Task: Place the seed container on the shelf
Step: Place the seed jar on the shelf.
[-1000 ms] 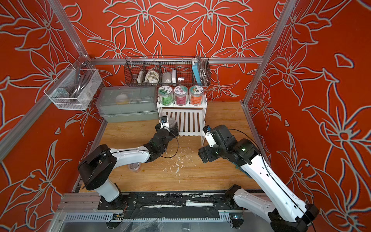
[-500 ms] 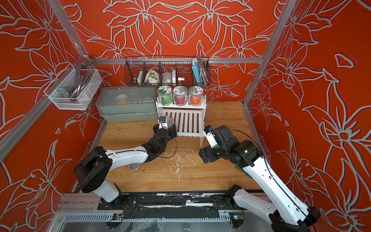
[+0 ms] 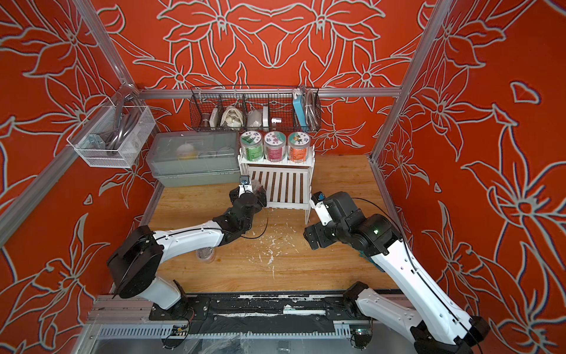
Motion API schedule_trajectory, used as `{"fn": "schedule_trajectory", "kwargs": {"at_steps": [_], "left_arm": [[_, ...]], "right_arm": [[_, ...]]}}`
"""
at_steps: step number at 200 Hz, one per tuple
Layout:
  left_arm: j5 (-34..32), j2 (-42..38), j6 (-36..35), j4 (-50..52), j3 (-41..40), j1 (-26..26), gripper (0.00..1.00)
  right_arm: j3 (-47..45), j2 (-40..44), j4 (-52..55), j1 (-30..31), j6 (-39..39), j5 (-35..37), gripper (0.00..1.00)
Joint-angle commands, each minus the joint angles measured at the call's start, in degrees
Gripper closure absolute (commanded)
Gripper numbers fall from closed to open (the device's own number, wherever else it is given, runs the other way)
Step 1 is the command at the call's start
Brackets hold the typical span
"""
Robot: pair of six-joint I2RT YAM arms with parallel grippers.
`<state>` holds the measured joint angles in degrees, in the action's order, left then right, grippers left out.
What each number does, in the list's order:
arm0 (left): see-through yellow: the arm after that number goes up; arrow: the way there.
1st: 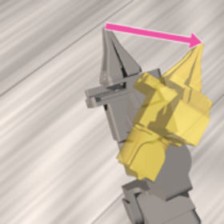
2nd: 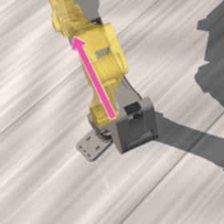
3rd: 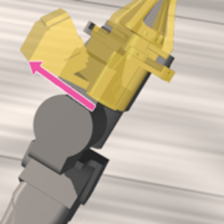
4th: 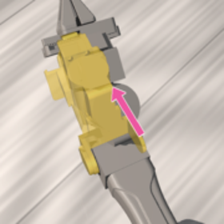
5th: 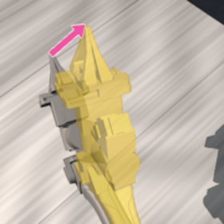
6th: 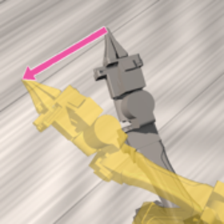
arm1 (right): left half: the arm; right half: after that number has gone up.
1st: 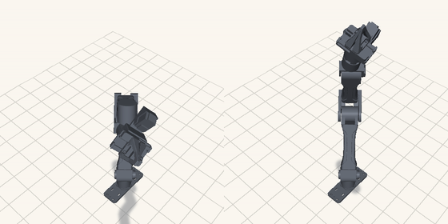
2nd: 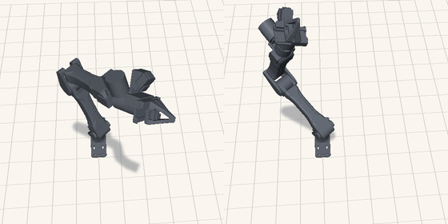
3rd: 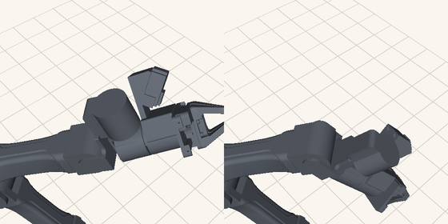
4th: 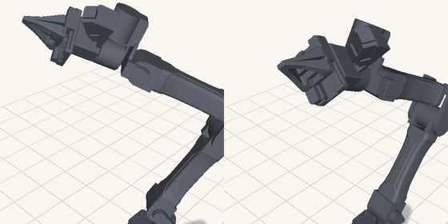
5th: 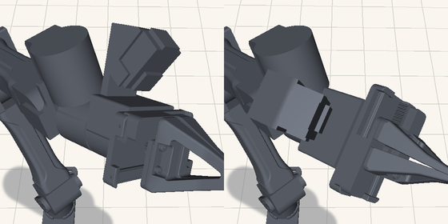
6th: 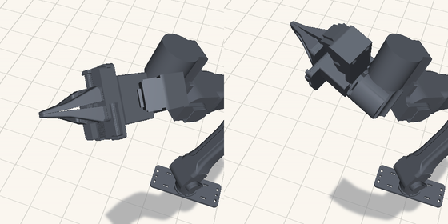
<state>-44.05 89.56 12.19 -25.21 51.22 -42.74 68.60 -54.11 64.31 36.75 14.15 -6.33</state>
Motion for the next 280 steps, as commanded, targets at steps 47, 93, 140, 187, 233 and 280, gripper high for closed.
{"fn": "schedule_trajectory", "kwargs": {"at_steps": [47, 93, 140, 187, 233, 280], "left_arm": [[3.44, 0.64, -2.69, -0.73, 1.90, 0.20, 0.08], [6.45, 2.20, -2.10, -0.70, 3.89, 0.19, 0.09], [9.85, 2.62, -2.85, -2.12, 4.50, -0.58, 0.09], [11.54, 4.30, -3.22, -2.07, 6.17, -0.86, 0.09], [12.00, 2.92, -3.74, -0.11, 6.95, -1.11, 0.09], [15.24, 1.76, -3.82, 0.69, 8.21, -1.20, 0.07]], "right_arm": [[-0.58, 0.67, 0.69, -0.30, -0.57, -0.74, 0.07], [-0.59, 0.80, 1.02, -0.32, -1.04, -0.20, 0.07], [-0.57, 0.38, 0.68, -0.36, -1.07, -0.50, 0.06], [-0.48, 0.65, 0.92, -0.42, -1.20, -0.50, 0.07], [-0.31, 0.67, 0.96, -0.54, -1.41, -0.40, 0.07], [-0.39, 0.32, 0.69, -0.54, -1.19, -0.78, 0.06]]}}
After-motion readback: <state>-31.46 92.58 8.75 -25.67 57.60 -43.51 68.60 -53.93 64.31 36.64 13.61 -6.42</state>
